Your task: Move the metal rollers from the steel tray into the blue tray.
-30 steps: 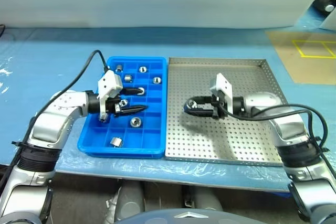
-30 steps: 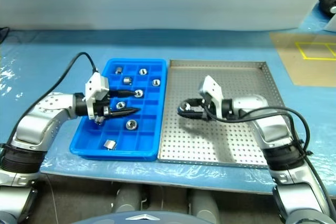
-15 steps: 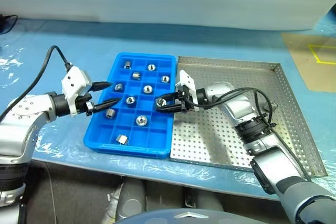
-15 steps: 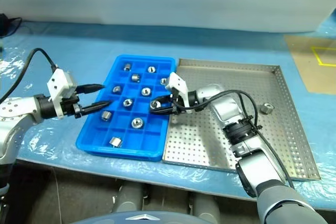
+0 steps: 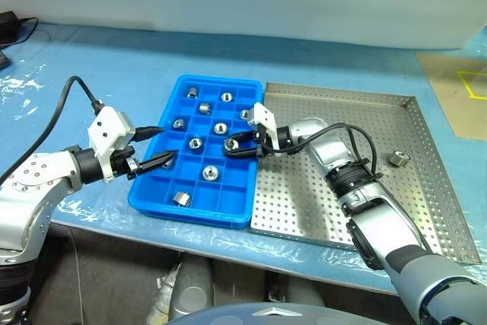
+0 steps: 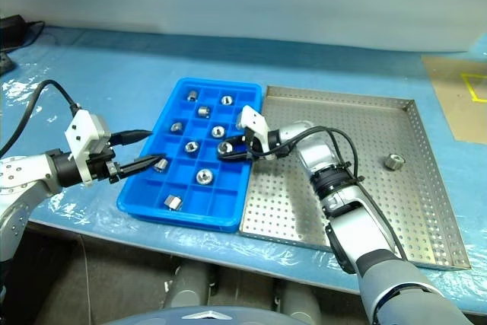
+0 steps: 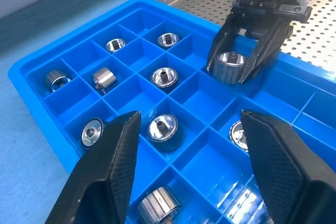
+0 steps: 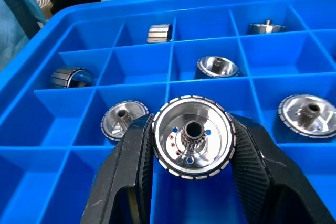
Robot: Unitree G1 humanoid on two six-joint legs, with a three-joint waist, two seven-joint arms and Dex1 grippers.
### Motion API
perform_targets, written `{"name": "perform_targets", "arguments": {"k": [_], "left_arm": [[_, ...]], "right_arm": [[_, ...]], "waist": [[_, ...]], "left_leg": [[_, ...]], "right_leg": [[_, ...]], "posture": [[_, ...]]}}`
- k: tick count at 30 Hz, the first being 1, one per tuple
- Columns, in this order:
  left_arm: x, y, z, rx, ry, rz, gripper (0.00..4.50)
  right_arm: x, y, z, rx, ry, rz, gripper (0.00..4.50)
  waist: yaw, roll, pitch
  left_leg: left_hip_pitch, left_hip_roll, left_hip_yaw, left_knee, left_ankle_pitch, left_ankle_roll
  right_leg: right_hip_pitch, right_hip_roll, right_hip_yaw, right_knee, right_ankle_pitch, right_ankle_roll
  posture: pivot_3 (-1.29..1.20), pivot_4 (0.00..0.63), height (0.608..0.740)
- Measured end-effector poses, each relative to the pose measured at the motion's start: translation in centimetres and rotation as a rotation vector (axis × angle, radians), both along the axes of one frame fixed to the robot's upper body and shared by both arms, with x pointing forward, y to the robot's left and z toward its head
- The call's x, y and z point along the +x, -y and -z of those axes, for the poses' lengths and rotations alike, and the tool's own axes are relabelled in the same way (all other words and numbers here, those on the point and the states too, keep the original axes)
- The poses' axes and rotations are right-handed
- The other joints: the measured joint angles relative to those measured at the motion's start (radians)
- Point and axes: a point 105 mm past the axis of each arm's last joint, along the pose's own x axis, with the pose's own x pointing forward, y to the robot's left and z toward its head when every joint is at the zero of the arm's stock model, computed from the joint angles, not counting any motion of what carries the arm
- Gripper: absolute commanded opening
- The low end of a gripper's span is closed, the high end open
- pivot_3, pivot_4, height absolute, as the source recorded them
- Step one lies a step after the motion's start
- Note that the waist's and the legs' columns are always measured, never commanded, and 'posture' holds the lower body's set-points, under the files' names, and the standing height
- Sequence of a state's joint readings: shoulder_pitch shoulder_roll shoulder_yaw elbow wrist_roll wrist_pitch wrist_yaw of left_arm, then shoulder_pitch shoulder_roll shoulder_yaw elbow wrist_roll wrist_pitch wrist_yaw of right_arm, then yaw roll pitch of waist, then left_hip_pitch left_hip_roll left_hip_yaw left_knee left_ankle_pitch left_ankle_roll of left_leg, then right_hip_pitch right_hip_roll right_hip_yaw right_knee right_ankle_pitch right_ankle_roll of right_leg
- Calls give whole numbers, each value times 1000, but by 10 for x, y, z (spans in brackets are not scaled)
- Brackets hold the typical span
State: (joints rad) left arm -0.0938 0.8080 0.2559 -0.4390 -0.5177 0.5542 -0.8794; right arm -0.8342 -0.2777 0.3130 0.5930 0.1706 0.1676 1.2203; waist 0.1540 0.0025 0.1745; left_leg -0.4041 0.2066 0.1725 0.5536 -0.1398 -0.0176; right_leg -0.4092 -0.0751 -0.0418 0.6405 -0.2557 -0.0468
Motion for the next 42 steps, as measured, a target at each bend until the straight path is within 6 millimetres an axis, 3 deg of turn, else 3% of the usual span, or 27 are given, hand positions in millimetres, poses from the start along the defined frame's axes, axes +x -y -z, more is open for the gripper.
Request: {"name": "perform_targets", "arguments": {"k": [8,14,21,25,31,37,42], "left_arm": [[4,13,0,-12,-6,54,3202],[8,20,4,-24,-29,90,3202],[13,23,4,-28,-40,120,3202],[19,28,0,-50,-32,147,3202],[35,51,-4,-108,0,220,3202],[50,92,1,-168,5,325,3202],[48,112,2,-183,0,404,3202]], "right_arm": [[-2,19,-7,-27,43,1,1658],[-10,24,-1,-27,36,12,3493],[-6,24,-2,-20,39,78,3493],[1,39,-15,34,16,168,3493],[24,86,-42,105,77,394,3493],[59,176,-46,90,215,842,3493],[63,237,-47,68,300,1109,3493]], "waist": [[1,0,0],[-3,0,0],[-3,0,0],[-3,0,0],[-9,0,0],[-32,0,0],[-70,0,0]], "left_leg": [[0,0,1,1,0,0],[1,0,1,1,0,-1],[0,0,2,1,1,-2],[0,0,3,2,2,-4],[0,0,4,5,3,-4],[-1,-2,4,8,2,-3],[-1,-3,5,8,2,-3]], "right_leg": [[1,0,0,0,0,0],[0,1,0,0,0,0],[1,1,0,1,0,0],[1,1,0,1,0,0],[2,1,1,2,0,0],[3,1,2,2,1,2],[2,3,3,1,1,2]], "posture": [[246,150,740],[208,150,740],[157,150,740],[103,150,740],[8,150,740],[-64,150,740],[-93,150,740]]}}
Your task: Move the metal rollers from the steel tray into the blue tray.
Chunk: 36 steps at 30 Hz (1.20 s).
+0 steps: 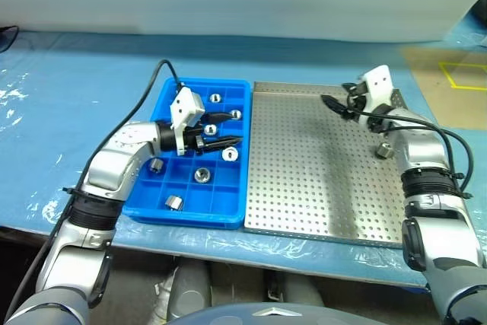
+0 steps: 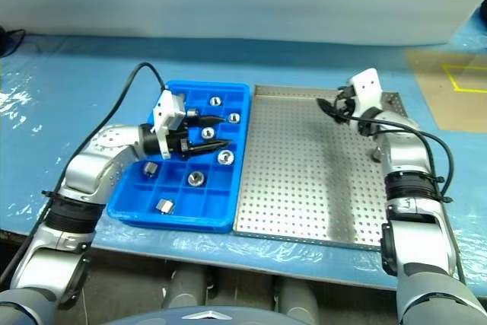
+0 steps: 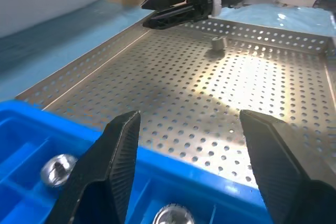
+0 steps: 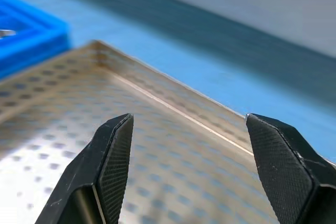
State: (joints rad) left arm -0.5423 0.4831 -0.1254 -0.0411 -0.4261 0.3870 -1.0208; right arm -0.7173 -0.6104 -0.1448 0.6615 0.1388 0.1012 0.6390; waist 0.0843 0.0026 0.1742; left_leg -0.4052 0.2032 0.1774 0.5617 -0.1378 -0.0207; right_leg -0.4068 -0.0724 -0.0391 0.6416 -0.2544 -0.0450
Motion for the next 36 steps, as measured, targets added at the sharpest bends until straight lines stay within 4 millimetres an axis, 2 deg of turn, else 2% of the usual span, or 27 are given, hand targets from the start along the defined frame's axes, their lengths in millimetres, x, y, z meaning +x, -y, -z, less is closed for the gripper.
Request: {"name": "perform_targets", "arguments": {"k": [3,5,7,11,16,23,27,30,33,36], "left_arm": [[-3,6,5,7,-5,32,3202],[-2,4,8,9,-16,27,3202],[-1,4,10,8,-24,28,3202],[-2,5,11,6,-23,42,3202],[-1,3,13,15,-28,35,3202],[-1,2,14,15,-28,28,3202],[0,1,14,22,-27,24,3202],[0,1,15,26,-28,22,3202],[-1,0,16,28,-30,20,3202],[-1,-2,17,34,-34,16,3202]], "right_arm": [[-14,54,11,-37,1,201,3493],[-24,70,20,-40,-16,253,3493],[-32,76,33,-43,-48,265,3493],[-49,75,47,-35,-85,242,3493],[-68,61,60,-24,-123,190,3493],[-71,56,71,-6,-153,194,3493],[-75,66,88,-2,-197,234,3493],[-75,67,91,1,-188,230,2882],[-76,63,95,9,-185,221,1901],[-75,62,94,1,-174,219,1817]], "waist": [[-10,0,0],[-17,0,0],[-27,0,0],[-41,1,0],[-40,1,0],[-40,1,0],[-39,1,0],[-39,1,0],[-37,1,0],[-37,1,0]], "left_leg": [[0,-1,0,0,-1,1],[0,-1,0,1,-1,2],[1,0,0,2,-4,6],[1,0,1,2,-4,7],[2,1,0,2,-4,8],[2,2,1,2,-5,8],[2,2,1,2,-5,9],[3,2,1,2,-5,9],[5,2,1,3,-5,9],[6,2,1,3,-5,9]], "right_leg": [[0,0,0,-1,0,0],[1,0,0,-1,0,0],[1,0,1,0,0,0],[1,0,1,0,1,0],[1,0,1,0,1,0],[2,-1,2,-1,1,0],[2,-1,2,-2,1,0],[4,-1,1,-2,1,0],[6,-2,1,-2,1,0],[7,-2,2,-2,1,0]], "posture": [[-108,150,740],[-112,150,740],[-114,150,740],[-113,150,740],[-114,150,740],[-111,150,740],[-104,150,740],[-101,150,740],[-102,150,740],[-99,150,740]]}}
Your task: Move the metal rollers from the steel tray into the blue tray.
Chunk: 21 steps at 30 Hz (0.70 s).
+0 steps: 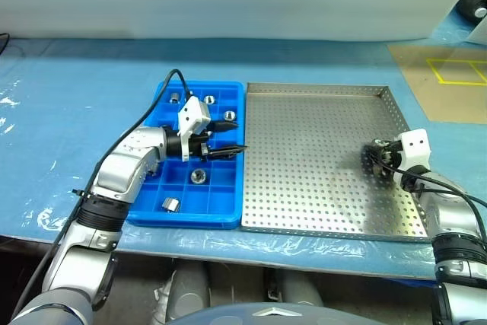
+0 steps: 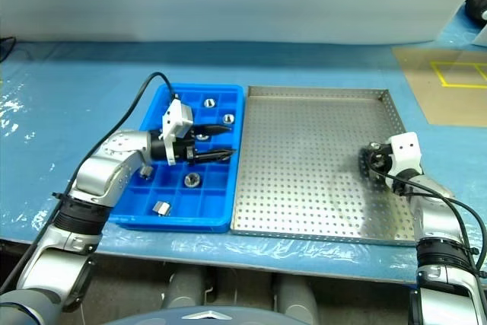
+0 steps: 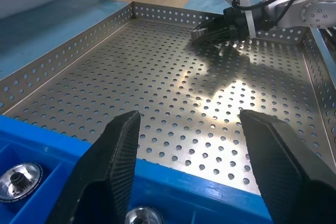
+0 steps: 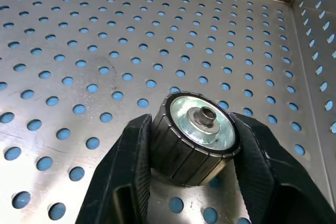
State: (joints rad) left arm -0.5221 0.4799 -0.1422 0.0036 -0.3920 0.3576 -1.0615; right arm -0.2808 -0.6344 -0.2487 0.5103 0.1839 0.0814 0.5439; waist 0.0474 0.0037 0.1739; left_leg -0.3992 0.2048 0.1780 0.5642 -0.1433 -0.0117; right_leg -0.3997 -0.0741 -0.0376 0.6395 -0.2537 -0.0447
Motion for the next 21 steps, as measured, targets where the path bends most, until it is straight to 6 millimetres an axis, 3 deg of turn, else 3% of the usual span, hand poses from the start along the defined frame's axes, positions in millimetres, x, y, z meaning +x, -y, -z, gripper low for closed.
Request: {"name": "perform_targets", "arguments": {"k": [7,10,12,14,17,21], "left_arm": [[1,-7,-2,15,-1,-16,3202],[4,-19,-6,22,4,-51,3202],[7,-30,-11,23,8,-83,3202],[8,-39,-16,27,14,-109,3202],[8,-50,-21,39,11,-127,3202],[-5,-65,-17,90,-12,-127,3202]], "right_arm": [[4,-9,-2,-10,2,-26,1817],[10,-27,-7,7,-13,-84,1817],[16,-56,-18,55,-4,-186,1817],[21,-95,-42,98,20,-348,1817],[10,-152,-77,143,45,-619,1817],[-17,-206,-81,172,-56,-922,1817]], "waist": [[-7,0,0],[-11,0,0],[-14,2,2],[-14,4,2],[-2,4,2],[16,4,2]], "left_leg": [[0,0,0,-1,0,0],[0,0,-1,-2,0,-1],[-1,0,-1,-3,0,-1],[-2,0,-1,-4,0,-1],[-3,1,-1,-5,0,0],[-5,1,-1,-5,-1,2]], "right_leg": [[-1,0,0,0,0,0],[-3,1,0,0,0,0],[-6,1,1,0,0,0],[-8,1,3,1,0,0],[-7,1,2,-1,0,0],[-7,1,2,-5,0,0]], "posture": [[-98,150,740],[-91,150,740],[-84,150,740],[-76,150,740],[-37,150,740],[13,150,740]]}}
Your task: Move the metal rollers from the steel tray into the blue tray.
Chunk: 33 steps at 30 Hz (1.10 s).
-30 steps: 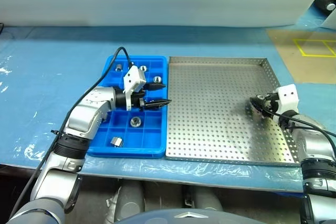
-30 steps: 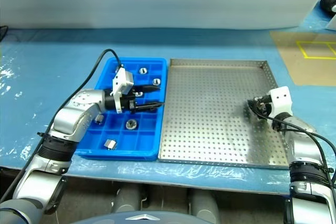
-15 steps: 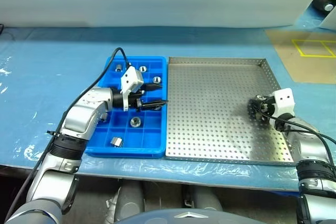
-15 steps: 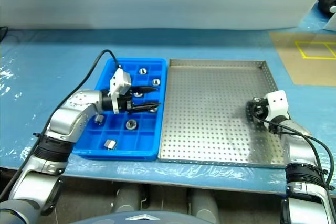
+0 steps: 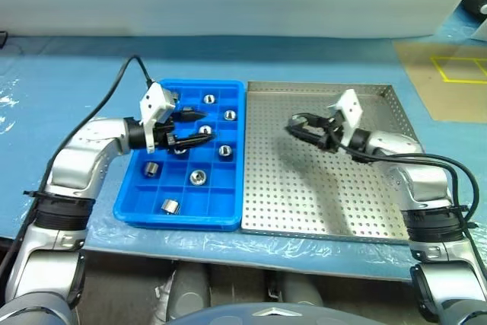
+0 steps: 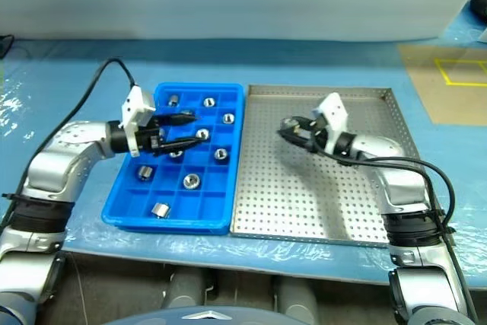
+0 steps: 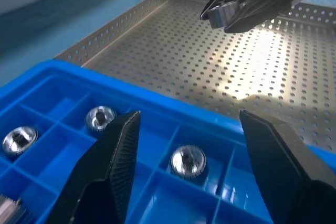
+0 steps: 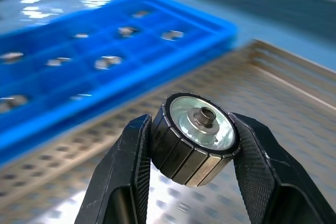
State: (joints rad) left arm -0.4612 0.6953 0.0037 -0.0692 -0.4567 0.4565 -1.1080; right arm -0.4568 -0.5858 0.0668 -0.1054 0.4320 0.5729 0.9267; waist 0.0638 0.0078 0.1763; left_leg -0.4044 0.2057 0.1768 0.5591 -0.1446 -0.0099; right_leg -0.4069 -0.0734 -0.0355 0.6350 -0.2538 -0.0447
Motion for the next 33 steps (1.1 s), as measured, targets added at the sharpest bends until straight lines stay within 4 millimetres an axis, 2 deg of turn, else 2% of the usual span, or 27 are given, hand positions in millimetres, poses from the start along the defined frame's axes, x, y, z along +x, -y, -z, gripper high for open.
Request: {"name": "perform_targets", "arguments": {"k": [3,8,13,16,21,27,31,33], "left_arm": [[-11,-8,1,13,-19,-7,3202],[-33,-15,3,34,-41,-17,3202],[-54,-18,8,33,-73,-56,3202],[-71,-12,12,25,-101,-41,3202],[-87,-13,11,30,-118,-51,3202],[-94,-17,12,37,-133,-80,3202],[-94,-17,12,29,-135,-91,3202],[-93,-17,12,27,-133,-97,3202]], "right_arm": [[-19,-25,9,-30,-83,-183,1817],[-44,-34,19,-81,-199,-385,1817],[-63,-50,34,-131,-279,-572,1817],[-63,-65,38,-132,-275,-642,1817],[-54,-84,41,-130,-239,-683,1817],[-54,-88,43,-135,-243,-728,1817],[-55,-88,45,-144,-239,-744,1817],[-53,-86,47,-160,-231,-738,2575]], "waist": [[12,-1,0],[39,-1,0],[43,-1,0],[49,-1,1],[76,-2,1],[114,-2,1],[120,-2,1],[121,-2,1]], "left_leg": [[0,0,0,0,0,0],[1,0,-1,-1,0,-1],[2,0,-2,-2,1,-2],[1,0,-2,-4,2,-4],[1,0,-3,-5,2,-4],[1,0,-3,-5,2,-4],[1,0,-3,-5,3,-4],[1,0,-3,-5,3,-4]], "right_leg": [[0,-1,-1,0,0,0],[1,-1,-1,0,0,0],[0,-1,-1,0,0,0],[-1,-1,-2,1,0,0],[-1,-1,-2,1,0,0],[-1,-1,-2,0,0,0],[-1,-1,-1,1,0,0],[-1,-1,-1,1,0,0]], "posture": [[74,150,740],[148,150,740],[248,150,740],[296,150,740],[346,150,740],[359,150,740],[350,150,740],[342,150,740]]}}
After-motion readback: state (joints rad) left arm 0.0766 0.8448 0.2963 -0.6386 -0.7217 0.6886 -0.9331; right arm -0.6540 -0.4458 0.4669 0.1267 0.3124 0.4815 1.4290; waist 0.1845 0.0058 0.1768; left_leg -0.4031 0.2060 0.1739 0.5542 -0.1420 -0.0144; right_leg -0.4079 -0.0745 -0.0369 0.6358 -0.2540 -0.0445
